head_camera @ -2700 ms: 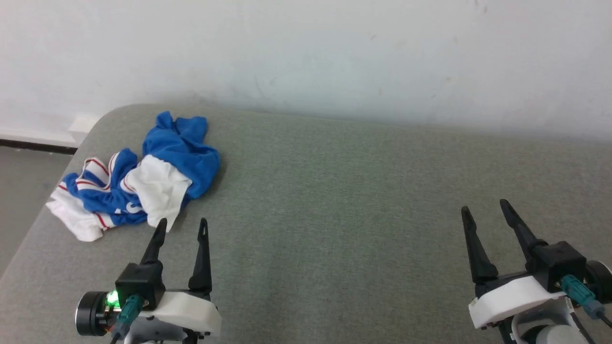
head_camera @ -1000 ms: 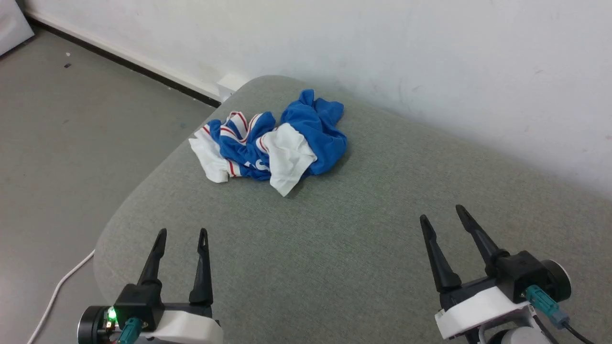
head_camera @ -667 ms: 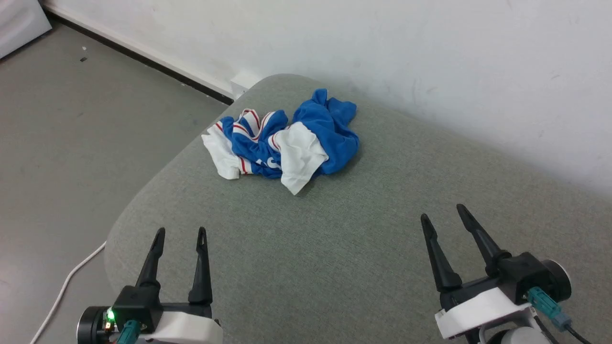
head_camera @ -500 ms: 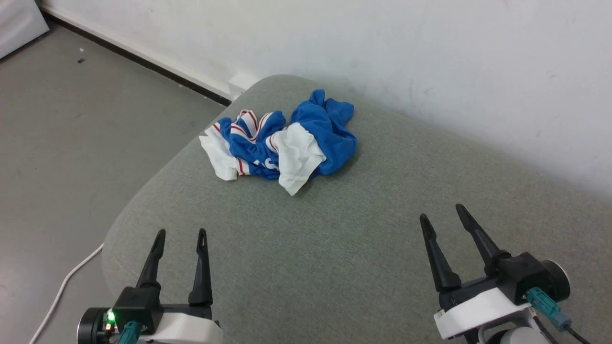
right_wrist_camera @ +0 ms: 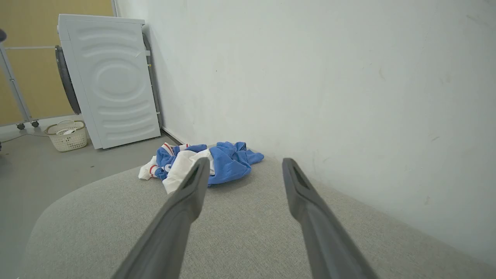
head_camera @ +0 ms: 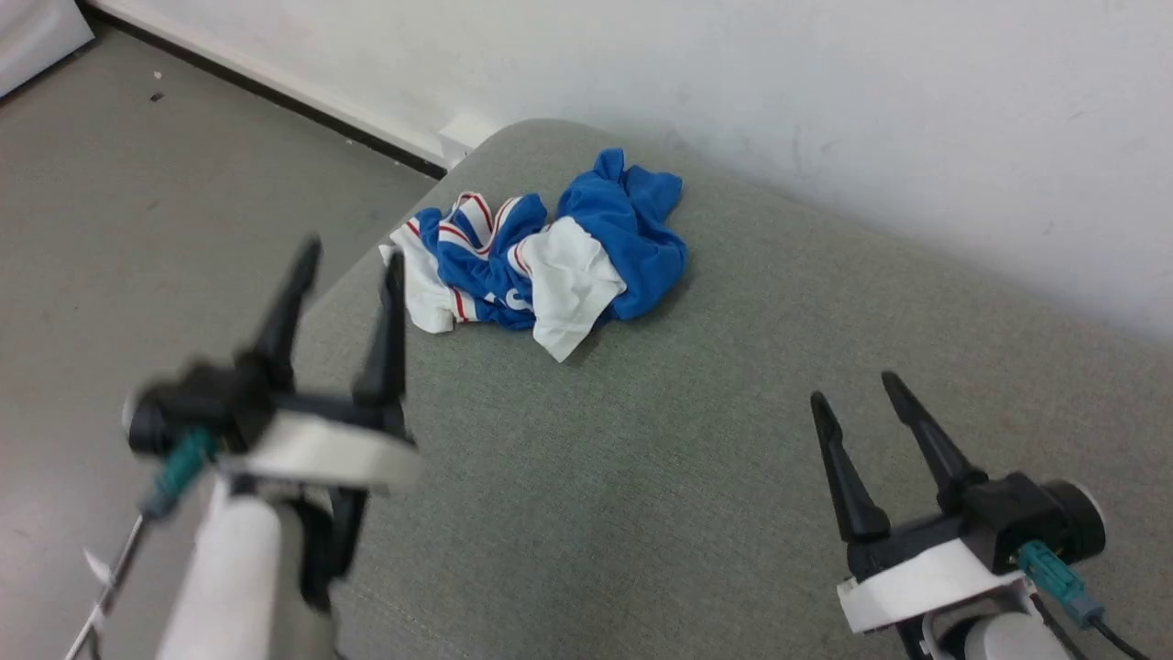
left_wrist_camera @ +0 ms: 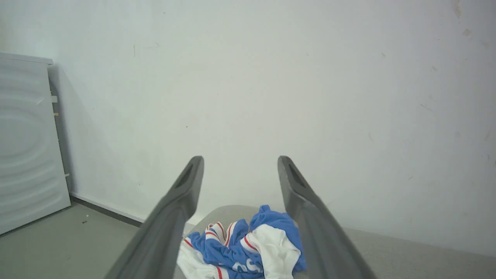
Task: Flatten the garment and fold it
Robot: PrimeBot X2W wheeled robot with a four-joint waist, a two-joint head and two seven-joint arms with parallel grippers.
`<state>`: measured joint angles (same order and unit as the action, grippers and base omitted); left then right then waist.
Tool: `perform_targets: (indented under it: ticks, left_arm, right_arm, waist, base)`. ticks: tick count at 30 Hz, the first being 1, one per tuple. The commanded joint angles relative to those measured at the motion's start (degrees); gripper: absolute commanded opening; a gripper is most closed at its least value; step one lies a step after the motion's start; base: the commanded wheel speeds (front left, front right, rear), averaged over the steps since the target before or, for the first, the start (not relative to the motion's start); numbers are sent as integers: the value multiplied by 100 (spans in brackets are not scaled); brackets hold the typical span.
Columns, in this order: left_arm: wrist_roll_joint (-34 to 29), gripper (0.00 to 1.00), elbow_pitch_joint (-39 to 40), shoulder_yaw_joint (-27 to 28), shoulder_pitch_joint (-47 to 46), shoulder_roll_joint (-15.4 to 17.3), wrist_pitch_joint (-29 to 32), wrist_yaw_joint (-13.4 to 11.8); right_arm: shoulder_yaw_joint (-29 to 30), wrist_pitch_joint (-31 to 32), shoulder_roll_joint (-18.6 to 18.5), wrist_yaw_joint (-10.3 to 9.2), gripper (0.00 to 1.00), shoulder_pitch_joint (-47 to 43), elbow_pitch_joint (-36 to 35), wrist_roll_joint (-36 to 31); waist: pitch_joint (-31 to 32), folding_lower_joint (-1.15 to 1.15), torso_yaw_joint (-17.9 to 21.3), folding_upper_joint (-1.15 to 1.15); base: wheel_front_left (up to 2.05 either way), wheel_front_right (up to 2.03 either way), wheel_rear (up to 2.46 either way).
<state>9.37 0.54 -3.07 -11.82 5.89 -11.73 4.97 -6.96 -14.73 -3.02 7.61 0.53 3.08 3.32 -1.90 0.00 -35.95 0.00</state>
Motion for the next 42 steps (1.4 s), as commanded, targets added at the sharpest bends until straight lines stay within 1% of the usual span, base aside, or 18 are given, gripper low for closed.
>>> perform_targets:
  ticks: [1,4,7,10,13,15,16,17,21,24,28,31,35,36,37,39,42]
  left_arm:
    - [65,100,7,22,-463,124,204,53]
    - [51,100,-108,74,-1367,439,712,97]
    - [125,100,-465,73,-2156,725,1241,149]
    - [419,100,-935,-38,-2770,973,1778,212]
    - [604,100,-1393,-267,-3213,1401,2118,242]
    - [978,100,-1700,-390,-3419,1519,2329,247]
    - [978,100,-1700,-390,-3419,1519,2329,247]
    - [1218,100,-1847,-488,-3500,1588,2484,248]
    - [2033,100,-2109,-1113,-3683,2100,3037,250]
    - [2571,100,-2294,-1291,-3751,2350,3190,250]
    - [3007,100,-2600,-1552,-3796,2459,3354,251]
    - [3145,100,-2759,-1833,-3757,2589,3423,251]
    - [3476,100,-3010,-1967,-3699,2650,3545,251]
    - [3550,80,-3054,-2015,-3705,2668,3616,251]
    - [3601,2,-3090,-2075,-3723,2698,3680,251]
    - [3727,0,-3172,-2169,-3750,2742,3823,251]
    - [3826,0,-3264,-2228,-3794,2805,3788,251]
  right_arm:
    - [19,-27,14,-12,100,169,-79,-80]
    - [-39,-27,14,-12,100,363,-211,-265]
    - [-192,18,14,-12,100,601,-358,-455]
    - [-369,176,14,-12,100,844,-588,-596]
    - [-510,354,4,-12,100,1029,-827,-677]
    - [-558,487,-33,-12,100,1103,-990,-703]
    - [-558,487,-33,-12,100,1103,-990,-703]
    - [-575,552,-58,-12,100,1132,-1079,-708]
    - [-611,787,-174,-12,100,1219,-1447,-710]
    - [-560,902,-213,-12,100,1273,-1671,-692]
    - [-523,981,-273,-12,100,1323,-1830,-690]
    - [-492,998,-265,-12,100,1372,-1926,-673]
    - [-389,1005,-284,-12,100,1406,-1986,-679]
    - [-372,1006,-288,-12,100,1402,-2004,-681]
    - [-352,1009,-289,-12,100,1397,-2021,-680]
    - [-311,1012,-298,-12,100,1380,-2038,-681]
    - [-296,996,-291,-12,100,1372,-2020,-659]
  waist:
    - [-218,0,30,0]
    - [-550,0,164,0]
    - [-917,0,361,0]
    - [-1289,0,581,0]
    - [-1636,0,813,0]
    - [-1851,0,939,0]
    - [-1851,0,939,0]
    - [-1957,0,1005,0]
    - [-2361,0,1264,0]
    - [-2628,0,1429,0]
    - [-2882,0,1591,0]
    - [-3040,0,1725,0]
    - [-3177,0,1832,0]
    - [-3200,0,1858,0]
    - [-3220,0,1879,0]
    - [-3227,0,1902,0]
    - [-3178,0,1940,0]
  base:
    - [0,0,0]
    - [0,0,0]
    - [0,0,0]
    - [0,0,0]
    - [0,0,0]
    - [0,0,0]
    - [0,0,0]
    - [0,0,0]
    - [0,0,0]
    - [0,0,0]
    - [0,0,0]
    - [0,0,0]
    - [0,0,0]
    - [0,0,0]
    - [0,0,0]
    - [0,0,0]
    - [0,0,0]
